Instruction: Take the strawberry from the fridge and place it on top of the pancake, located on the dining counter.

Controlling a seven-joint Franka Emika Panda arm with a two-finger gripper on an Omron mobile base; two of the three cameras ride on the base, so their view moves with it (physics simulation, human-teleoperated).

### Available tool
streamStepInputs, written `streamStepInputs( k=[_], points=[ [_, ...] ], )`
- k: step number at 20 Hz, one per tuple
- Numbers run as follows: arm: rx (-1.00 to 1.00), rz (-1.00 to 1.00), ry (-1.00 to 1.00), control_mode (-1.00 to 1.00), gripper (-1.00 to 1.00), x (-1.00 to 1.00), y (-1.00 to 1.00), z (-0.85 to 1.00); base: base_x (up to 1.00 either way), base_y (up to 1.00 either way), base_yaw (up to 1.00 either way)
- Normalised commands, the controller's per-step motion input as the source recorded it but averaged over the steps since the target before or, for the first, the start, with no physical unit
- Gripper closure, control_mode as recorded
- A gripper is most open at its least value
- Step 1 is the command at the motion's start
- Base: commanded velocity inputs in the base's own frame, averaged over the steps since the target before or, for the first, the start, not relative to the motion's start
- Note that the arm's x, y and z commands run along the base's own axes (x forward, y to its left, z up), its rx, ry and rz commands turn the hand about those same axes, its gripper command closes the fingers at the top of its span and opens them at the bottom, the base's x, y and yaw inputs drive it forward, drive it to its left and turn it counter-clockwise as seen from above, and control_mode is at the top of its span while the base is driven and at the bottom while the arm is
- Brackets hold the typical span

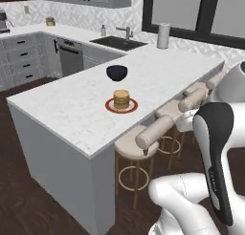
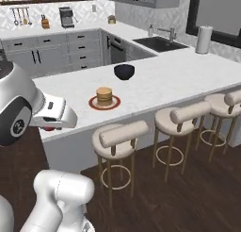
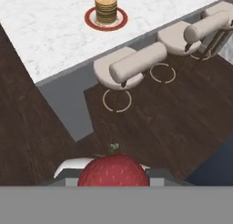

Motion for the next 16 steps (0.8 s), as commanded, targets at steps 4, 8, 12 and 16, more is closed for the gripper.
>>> streamStepInputs(
  k=[4,8,12,16],
  points=[
    [0.00,0.00,0.00,1.00,1.00,0.00,0.00,0.00,0.00,-0.81,0.77],
    [0.00,0.00,0.00,1.00,1.00,0.00,0.00,0.00,0.03,-0.91,0.67],
    [0.00,0.00,0.00,1.00,1.00,0.00,0.00,0.00,0.11,-0.99,0.56],
    [0.00,0.00,0.00,1.00,1.00,0.00,0.00,0.00,0.13,-0.91,0.34]
  ],
)
